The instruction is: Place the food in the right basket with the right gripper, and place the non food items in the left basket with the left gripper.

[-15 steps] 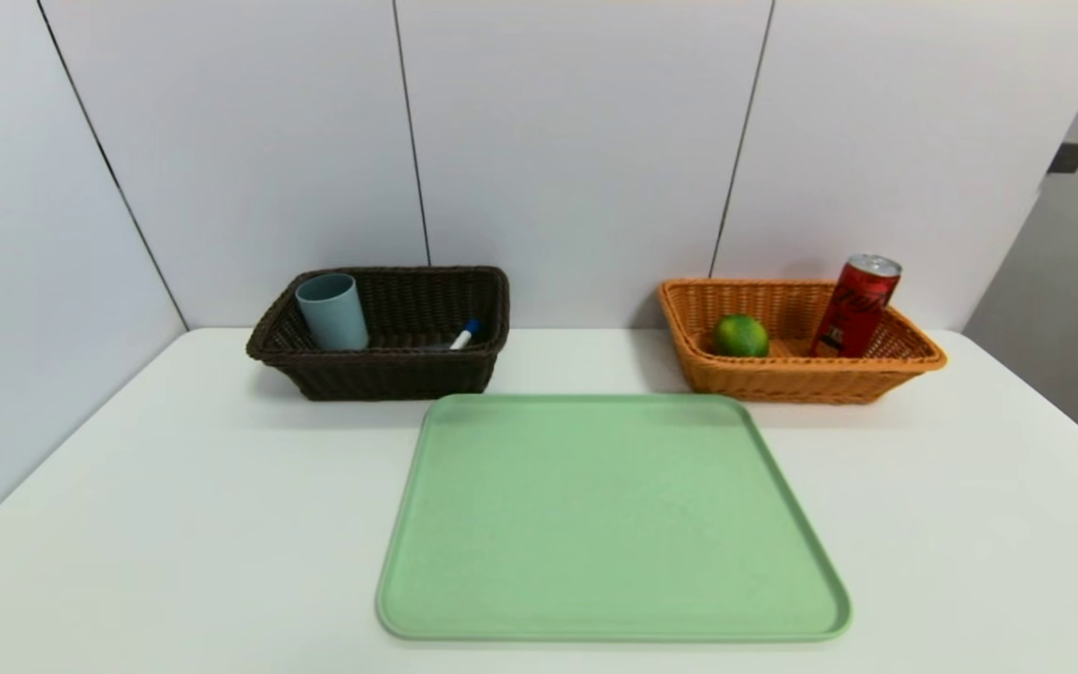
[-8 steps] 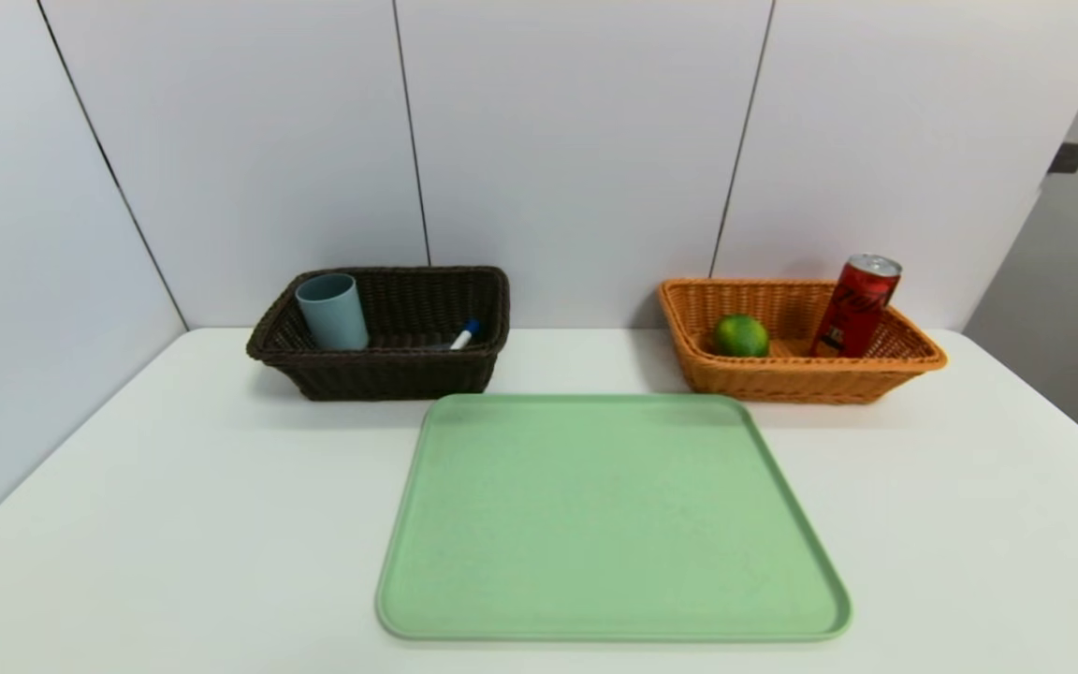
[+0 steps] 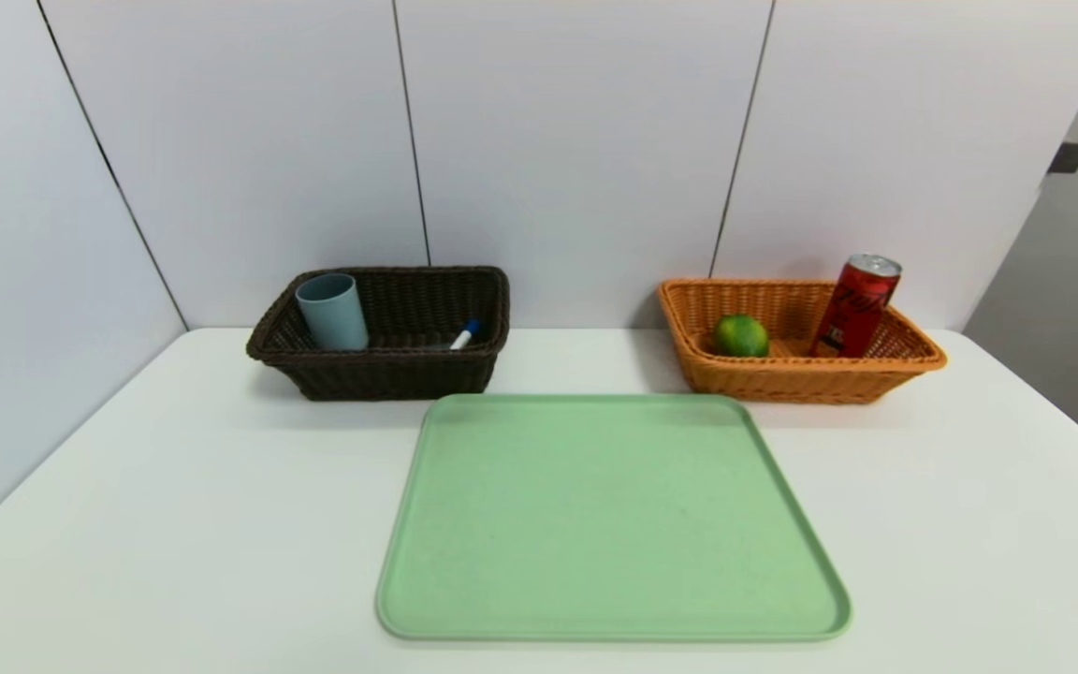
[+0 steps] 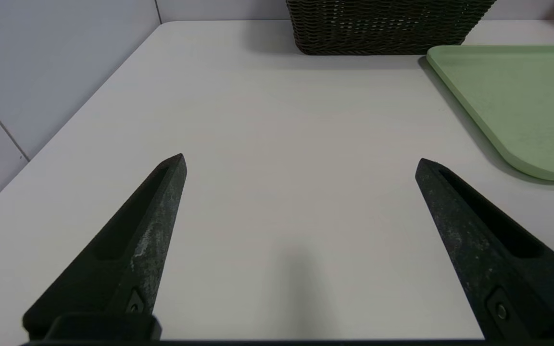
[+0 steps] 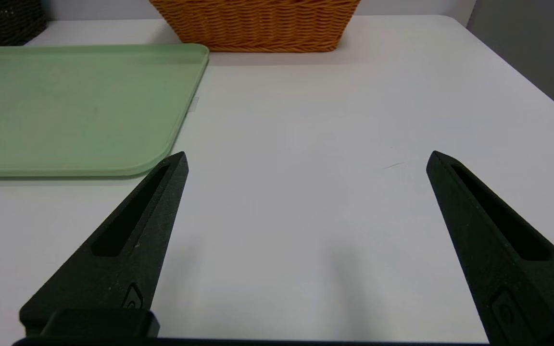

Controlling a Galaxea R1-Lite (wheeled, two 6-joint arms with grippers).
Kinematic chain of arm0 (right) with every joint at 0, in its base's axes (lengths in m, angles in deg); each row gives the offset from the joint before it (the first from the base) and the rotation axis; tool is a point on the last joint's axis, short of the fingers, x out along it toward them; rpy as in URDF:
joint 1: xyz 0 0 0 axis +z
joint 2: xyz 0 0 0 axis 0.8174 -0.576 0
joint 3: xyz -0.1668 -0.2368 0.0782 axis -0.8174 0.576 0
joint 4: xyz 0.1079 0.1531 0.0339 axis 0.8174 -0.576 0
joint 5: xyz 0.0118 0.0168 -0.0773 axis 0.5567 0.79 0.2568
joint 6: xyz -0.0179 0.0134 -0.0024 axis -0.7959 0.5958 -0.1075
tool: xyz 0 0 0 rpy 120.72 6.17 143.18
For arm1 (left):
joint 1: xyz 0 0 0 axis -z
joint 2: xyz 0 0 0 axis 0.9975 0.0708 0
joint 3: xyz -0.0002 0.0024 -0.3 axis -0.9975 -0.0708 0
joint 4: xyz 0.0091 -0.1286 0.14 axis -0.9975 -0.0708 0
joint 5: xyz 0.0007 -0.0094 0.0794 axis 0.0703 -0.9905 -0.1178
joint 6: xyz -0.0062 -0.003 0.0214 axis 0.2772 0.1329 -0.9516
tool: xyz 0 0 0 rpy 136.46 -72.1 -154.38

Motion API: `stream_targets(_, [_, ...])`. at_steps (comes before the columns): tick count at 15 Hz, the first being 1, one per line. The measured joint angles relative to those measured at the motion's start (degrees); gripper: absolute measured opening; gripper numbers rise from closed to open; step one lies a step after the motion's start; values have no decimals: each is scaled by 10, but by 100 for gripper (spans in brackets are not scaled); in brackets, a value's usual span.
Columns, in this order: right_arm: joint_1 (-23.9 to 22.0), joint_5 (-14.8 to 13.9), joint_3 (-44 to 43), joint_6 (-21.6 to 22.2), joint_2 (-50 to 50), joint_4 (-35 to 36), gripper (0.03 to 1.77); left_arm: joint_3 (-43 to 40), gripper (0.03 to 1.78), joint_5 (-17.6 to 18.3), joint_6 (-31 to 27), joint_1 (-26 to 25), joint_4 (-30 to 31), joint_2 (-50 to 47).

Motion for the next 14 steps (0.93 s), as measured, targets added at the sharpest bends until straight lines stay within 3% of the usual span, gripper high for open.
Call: stream_targets(14, [0, -1, 2, 3, 0, 4, 171, 0, 169, 0, 1, 0, 1, 0])
